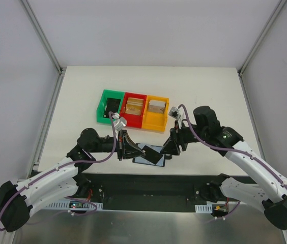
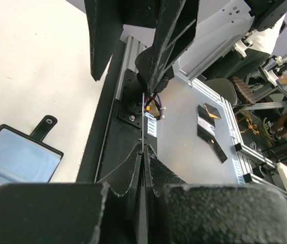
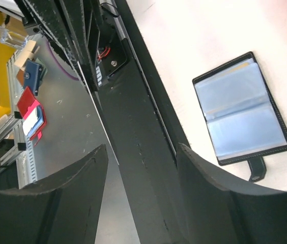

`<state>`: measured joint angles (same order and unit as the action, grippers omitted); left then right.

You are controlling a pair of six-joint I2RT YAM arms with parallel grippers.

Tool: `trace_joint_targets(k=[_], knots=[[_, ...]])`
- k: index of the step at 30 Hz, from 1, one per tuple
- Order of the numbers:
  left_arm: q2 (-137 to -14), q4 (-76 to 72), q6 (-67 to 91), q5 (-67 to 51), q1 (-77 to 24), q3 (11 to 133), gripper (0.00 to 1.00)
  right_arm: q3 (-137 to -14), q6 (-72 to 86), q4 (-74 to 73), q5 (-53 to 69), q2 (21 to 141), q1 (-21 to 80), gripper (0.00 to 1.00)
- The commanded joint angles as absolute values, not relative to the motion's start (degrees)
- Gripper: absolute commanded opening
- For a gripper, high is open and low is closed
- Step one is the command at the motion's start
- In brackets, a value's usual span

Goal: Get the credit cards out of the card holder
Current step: Place the credit card in the storage box.

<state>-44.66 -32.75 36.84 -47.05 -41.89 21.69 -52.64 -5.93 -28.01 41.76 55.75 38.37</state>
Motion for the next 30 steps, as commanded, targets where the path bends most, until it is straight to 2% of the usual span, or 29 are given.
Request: trace_joint_targets(k=[1,12,18,21,30], knots=[[-43.51,-35.95,36.47,-45.97,-41.13,22.15,0.00,-50.19,-1.23,-20.13,47.11,54.49,38.32,0.59],[-43.07,-39.10,38.76,-42.63,-40.78,21.18,0.00,-46.94,4.83,-10.82,49.74,54.58,38.23,0.53],[-44.03,-40.52,39.90,-42.98,-40.87,21.53,0.00,-46.32,6.59,-8.00,50.80,55.11,38.32,0.42],[-43.86,-39.91,39.55,-42.98,-40.87,21.71,0.00,-46.58,6.59,-8.00,50.98,54.93,38.41,0.29],[-42.80,-37.27,38.50,-41.14,-40.87,21.80,0.00,-46.93,6.50,-8.00,51.24,54.23,38.32,0.16]])
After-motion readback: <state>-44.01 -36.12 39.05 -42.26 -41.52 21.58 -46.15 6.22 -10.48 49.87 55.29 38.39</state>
